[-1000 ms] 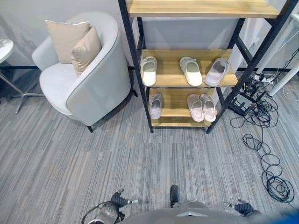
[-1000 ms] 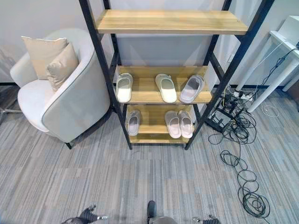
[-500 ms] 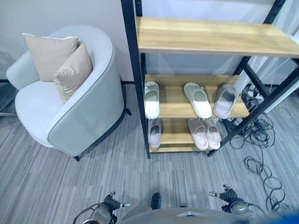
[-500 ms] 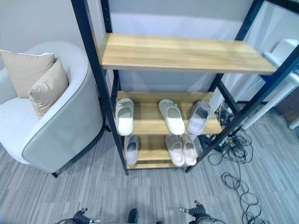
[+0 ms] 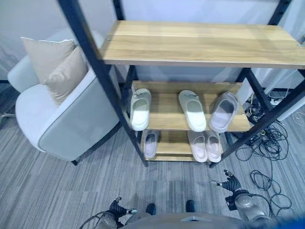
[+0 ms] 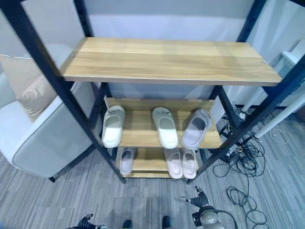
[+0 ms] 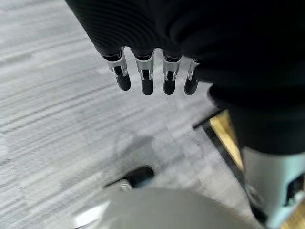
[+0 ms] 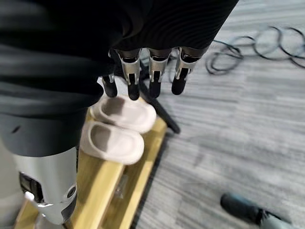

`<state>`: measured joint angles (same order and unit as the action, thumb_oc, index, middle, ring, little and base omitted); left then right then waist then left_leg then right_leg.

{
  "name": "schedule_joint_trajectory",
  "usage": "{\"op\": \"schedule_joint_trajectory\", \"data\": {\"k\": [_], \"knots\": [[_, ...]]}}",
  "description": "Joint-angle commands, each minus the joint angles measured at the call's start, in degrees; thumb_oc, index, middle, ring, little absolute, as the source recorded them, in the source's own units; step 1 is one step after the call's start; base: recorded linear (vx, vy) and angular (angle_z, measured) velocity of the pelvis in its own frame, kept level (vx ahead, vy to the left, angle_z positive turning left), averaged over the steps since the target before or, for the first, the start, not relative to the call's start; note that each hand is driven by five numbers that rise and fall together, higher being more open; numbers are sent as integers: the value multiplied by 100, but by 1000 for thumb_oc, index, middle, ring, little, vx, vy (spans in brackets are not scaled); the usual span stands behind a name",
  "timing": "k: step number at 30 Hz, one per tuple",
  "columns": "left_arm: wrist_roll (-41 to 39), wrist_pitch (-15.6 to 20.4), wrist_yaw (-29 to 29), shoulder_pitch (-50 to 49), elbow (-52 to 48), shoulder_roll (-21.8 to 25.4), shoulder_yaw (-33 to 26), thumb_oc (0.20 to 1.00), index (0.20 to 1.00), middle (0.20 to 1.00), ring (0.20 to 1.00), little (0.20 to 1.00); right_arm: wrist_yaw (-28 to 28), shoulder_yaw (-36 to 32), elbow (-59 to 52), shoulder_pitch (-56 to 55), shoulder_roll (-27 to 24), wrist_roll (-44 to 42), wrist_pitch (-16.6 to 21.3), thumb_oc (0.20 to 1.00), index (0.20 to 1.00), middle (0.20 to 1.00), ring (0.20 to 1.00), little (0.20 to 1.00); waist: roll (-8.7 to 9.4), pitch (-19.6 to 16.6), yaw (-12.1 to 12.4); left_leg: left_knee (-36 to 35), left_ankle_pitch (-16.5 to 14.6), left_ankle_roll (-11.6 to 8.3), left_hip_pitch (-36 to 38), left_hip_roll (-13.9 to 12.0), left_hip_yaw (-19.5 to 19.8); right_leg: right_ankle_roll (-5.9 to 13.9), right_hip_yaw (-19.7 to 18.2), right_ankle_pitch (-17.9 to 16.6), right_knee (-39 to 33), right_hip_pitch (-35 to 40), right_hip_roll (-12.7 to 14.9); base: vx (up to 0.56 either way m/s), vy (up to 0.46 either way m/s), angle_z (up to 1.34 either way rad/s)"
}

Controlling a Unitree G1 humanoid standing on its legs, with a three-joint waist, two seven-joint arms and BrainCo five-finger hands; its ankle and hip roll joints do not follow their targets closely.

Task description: Arrange the slippers neatly on the shoe rack.

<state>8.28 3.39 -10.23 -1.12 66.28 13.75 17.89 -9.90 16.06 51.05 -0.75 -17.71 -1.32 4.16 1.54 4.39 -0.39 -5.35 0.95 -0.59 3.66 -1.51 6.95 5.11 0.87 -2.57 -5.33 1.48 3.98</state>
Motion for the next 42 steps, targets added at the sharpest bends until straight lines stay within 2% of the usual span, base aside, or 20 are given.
{"op": "schedule_joint_trajectory", "data": {"k": [1, 5, 6, 7, 8, 9, 11, 14, 15, 19, 22, 24, 25, 26, 27, 29, 30, 36, 38, 42], "knots": [[217, 119, -97, 523, 350, -205, 184, 1000, 1000, 1000, 1000, 1000, 165, 251, 52, 173, 57, 291, 229, 1000, 1000, 1000, 1000, 1000, -73, 129, 27, 35, -345, 53, -34, 179, 60, 178, 263, 268, 258, 66, 211, 24, -25, 8], [288, 135, -28, 577, 367, -238, 279, 1000, 1000, 1000, 1000, 1000, 403, 556, 12, 280, 166, 261, 281, 1000, 1000, 1000, 1000, 1000, -93, 121, 93, 35, -347, 32, -4, 183, 124, 166, 363, 270, 126, 215, 212, 16, 3, 18], [473, 176, 55, 462, 329, -168, 297, 1000, 1000, 1000, 1000, 1000, 531, 1055, -1718, 807, -383, 664, 706, 1000, 1000, 1000, 1000, 1000, -108, 128, 175, 35, -336, 16, 17, 187, 157, 169, 411, 275, 100, 260, 221, 7, 34, 2], [414, 241, -35, 451, 228, -175, 252, 1000, 1000, 1000, 1000, 1000, 763, 849, -1063, 402, -10, 182, 412, 1000, 1000, 1000, 1000, 1000, -113, 141, 166, 35, -336, 5, 5, 197, 146, 183, 427, 283, 94, 264, 222, 7, 30, 7], [384, 193, 9, 438, 276, -185, 265, 1000, 1000, 1000, 1000, 1000, 820, 847, -891, 338, 127, 164, 238, 1000, 1000, 1000, 1000, 1000, -98, 113, 162, 35, -349, 2, 6, 205, 147, 182, 445, 288, 73, 283, 225, 4, 15, 19], [473, 204, 66, 456, 305, -157, 337, 1000, 1000, 1000, 1000, 1000, 911, 1130, -1237, 232, 174, 259, 206, 1000, 1000, 1000, 1000, 1000, -81, 79, 193, 35, -342, -4, 0, 212, 150, 181, 515, 298, 58, 317, 241, 15, 8, 22], [501, 206, 75, 451, 288, -156, 364, 1000, 1000, 1000, 1000, 1000, 988, 1228, -1406, 214, 174, 276, 189, 1000, 1000, 1000, 1000, 1000, -79, 74, 202, 35, -339, -9, -8, 227, 176, 185, 561, 303, 51, 337, 254, 4, 4, 4], [523, 212, 69, 480, 247, -152, 404, 1000, 1000, 1000, 1000, 1000, 1152, 1400, -1689, 288, 161, 155, 231, 1000, 1000, 1000, 1000, 1000, -90, 97, 248, 35, -309, -21, -63, 259, 226, 198, 647, 309, 34, 328, 285, -52, 40, 22], [542, 251, 61, 538, 154, -120, 448, 1000, 1000, 1000, 1000, 1000, 1418, 1607, -2083, 454, 97, -314, 434, 1000, 1000, 1000, 1000, 1000, -85, 161, 329, 35, -278, -38, -123, 285, 238, 217, 704, 303, 33, 296, 302, -77, 52, 18], [582, 272, 84, 560, 151, -136, 484, 1000, 1000, 1000, 1000, 1000, 1658, 1863, -2525, 618, -25, -540, 544, 1000, 1000, 1000, 1000, 1000, -59, 194, 388, 35, -277, -47, -139, 296, 223, 231, 705, 292, 33, 296, 311, -27, 42, 5], [610, 283, 82, 554, 225, -143, 459, 1000, 1000, 1000, 1000, 1000, 1890, 2114, -3707, 957, -362, -717, 721, 1000, 1000, 1000, 1000, 1000, -5, 191, 442, 35, -274, -48, -185, 291, 218, 235, 711, 292, 55, 246, 305, -2, 43, 0], [607, 294, 70, 548, 233, -163, 442, 1000, 1000, 1000, 1000, 1000, 1854, 2091, -4163, 1064, -519, -606, 781, 1000, 1000, 1000, 1000, 1000, 2, 188, 453, 35, -274, -51, -202, 286, 218, 238, 723, 292, 64, 222, 302, 4, 19, -1], [553, 314, 25, 531, 237, -189, 412, 1000, 1000, 1000, 1000, 1000, 1616, 1892, -4563, 1151, -639, -418, 922, 1000, 1000, 1000, 1000, 1000, 13, 185, 442, 35, -268, -50, -227, 286, 225, 243, 717, 287, 70, 196, 298, 47, 46, 1], [477, 316, -18, 496, 298, -280, 362, 1000, 1000, 1000, 1000, 1000, 983, 1473, -4936, 1358, -785, 367, 1062, 1000, 1000, 1000, 1000, 1000, 23, 168, 434, 35, -267, -39, -259, 285, 225, 244, 712, 282, 67, 165, 294, 52, 41, 0], [471, 328, -42, 478, 307, -302, 358, 1000, 1000, 1000, 1000, 1000, 745, 1350, -4945, 1438, -841, 762, 1067, 1000, 1000, 1000, 1000, 1000, 24, 164, 442, 35, -267, -36, -275, 285, 226, 247, 717, 280, 64, 156, 293, 57, 31, -1], [447, 330, -83, 470, 308, -345, 336, 1000, 1000, 1000, 1000, 1000, 266, 1093, -4851, 1645, -939, 1549, 944, 1000, 1000, 1000, 1000, 1000, 39, 152, 473, 35, -257, -33, -321, 294, 240, 248, 729, 277, 56, 135, 289, 35, 16, -1], [412, 349, -140, 436, 224, -370, 361, 1000, 1000, 1000, 1000, 1000, -348, 694, -4541, 1859, -1099, 2313, 701, 1000, 1000, 1000, 1000, 1000, 57, 153, 539, 35, -239, -31, -402, 314, 292, 254, 786, 272, 38, 88, 286, 32, 14, 3], [305, 370, -247, 392, 164, -289, 390, 1000, 1000, 1000, 1000, 1000, -1352, -77, -3392, 2282, -1234, 2639, 139, 1000, 1000, 1000, 1000, 1000, 68, 238, 720, 35, -137, -68, -685, 367, 475, 263, 960, 265, 33, -87, 299, 5, 8, 15], [293, 376, -294, 377, 200, -253, 397, 1000, 1000, 1000, 1000, 1000, -1663, -340, -3047, 2393, -1241, 2436, 61, 1000, 1000, 1000, 1000, 1000, 63, 263, 773, 35, -106, -92, -789, 393, 533, 265, 1035, 261, 33, -137, 308, 9, 2, 26], [283, 378, -338, 352, 232, -226, 412, 1000, 1000, 1000, 1000, 1000, -1927, -604, -2635, 2468, -1301, 2217, -2, 1000, 1000, 1000, 1000, 1000, 52, 281, 814, 35, -78, -107, -883, 421, 609, 271, 1112, 268, 33, -187, 318, 15, -5, 15]]}}
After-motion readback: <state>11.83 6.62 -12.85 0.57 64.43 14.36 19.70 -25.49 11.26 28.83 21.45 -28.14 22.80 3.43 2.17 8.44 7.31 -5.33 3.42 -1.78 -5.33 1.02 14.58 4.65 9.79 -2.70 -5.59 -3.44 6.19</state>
